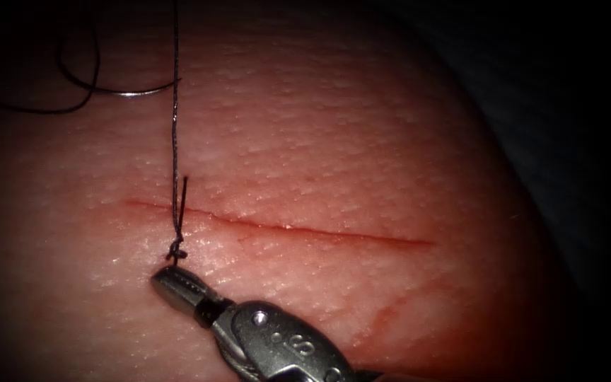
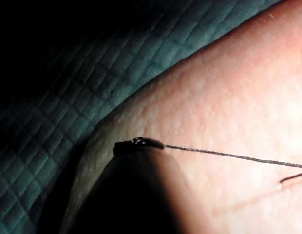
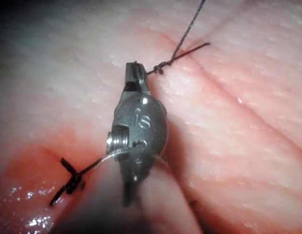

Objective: Wound Closure
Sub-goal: Tension the suture by pulling the left gripper up and the right down

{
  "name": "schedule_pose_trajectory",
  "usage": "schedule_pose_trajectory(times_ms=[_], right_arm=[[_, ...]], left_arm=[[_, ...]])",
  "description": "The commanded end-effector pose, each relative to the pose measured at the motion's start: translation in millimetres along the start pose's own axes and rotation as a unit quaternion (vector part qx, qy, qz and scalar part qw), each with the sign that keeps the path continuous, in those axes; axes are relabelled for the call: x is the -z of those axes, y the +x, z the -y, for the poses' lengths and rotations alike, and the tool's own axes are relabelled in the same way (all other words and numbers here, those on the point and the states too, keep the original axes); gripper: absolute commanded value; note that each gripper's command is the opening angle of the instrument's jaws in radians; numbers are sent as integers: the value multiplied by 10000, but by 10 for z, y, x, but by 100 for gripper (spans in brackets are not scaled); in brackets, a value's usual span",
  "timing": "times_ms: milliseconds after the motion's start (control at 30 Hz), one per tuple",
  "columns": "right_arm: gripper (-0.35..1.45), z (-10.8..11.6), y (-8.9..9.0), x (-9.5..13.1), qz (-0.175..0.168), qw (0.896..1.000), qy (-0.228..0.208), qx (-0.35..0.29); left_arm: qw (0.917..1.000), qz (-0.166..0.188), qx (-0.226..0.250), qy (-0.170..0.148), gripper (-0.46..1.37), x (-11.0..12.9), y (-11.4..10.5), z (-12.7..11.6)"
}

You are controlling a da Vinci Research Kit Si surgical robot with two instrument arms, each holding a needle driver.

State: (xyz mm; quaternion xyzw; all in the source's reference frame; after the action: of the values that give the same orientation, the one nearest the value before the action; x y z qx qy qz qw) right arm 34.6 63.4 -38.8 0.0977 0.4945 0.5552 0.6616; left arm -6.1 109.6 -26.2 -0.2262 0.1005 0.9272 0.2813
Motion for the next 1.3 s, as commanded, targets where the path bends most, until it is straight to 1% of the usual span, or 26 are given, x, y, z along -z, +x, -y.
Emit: schedule_pose_trajectory(times_ms=[33, 133, 300, 367, 467, 567, 700, 800, 833, 867, 1033, 1200, 1300], right_arm=[[-35, 0, -1, 0, -2, 10000, -28, 4], [-35, 0, -1, 0, -3, 10000, -29, 5], [-35, 2, -1, -1, -7, 10000, -29, 92], [-35, 1, 0, -1, -8, 9999, -35, 147], [-35, -1, 3, -3, -9, 9998, -46, 197], [-35, -4, 6, -7, -25, 9997, -69, 241], [-35, -10, 9, -13, -30, 9996, -90, 265], [-35, -14, 6, -15, -40, 9995, -93, 308], [-35, -14, 5, -15, -41, 9995, -92, 311], [-35, -14, 4, -15, -42, 9995, -90, 314], [-35, -7, 3, -13, -45, 9994, -96, 314], [-35, 3, 0, -9, -37, 9995, -39, 317], [-35, 8, -2, -5, -33, 9995, -7, 323]], left_arm=[[10000, 6, -4, -5, -35, 0, 0, 0], [10000, 14, -5, 6, -35, 0, 0, 1], [9998, 0, -80, 160, -35, -1, 5, 9], [9996, -21, -122, 268, -35, -1, 11, 14], [9983, -67, -271, 505, -35, -3, 25, 22], [9968, 6, -392, 692, -35, -5, 35, 26], [9954, 99, -438, 842, -35, -10, 40, 31], [9925, 237, -444, 1115, -35, -13, 41, 39], [9919, 264, -444, 1158, -35, -13, 41, 41], [9904, 309, -456, 1268, -35, -13, 42, 44], [9846, 476, -592, 1574, -35, -17, 48, 59], [9825, 541, -676, 1652, -35, -25, 59, 71], [9812, 550, -752, 1688, -35, -26, 57, 71]])
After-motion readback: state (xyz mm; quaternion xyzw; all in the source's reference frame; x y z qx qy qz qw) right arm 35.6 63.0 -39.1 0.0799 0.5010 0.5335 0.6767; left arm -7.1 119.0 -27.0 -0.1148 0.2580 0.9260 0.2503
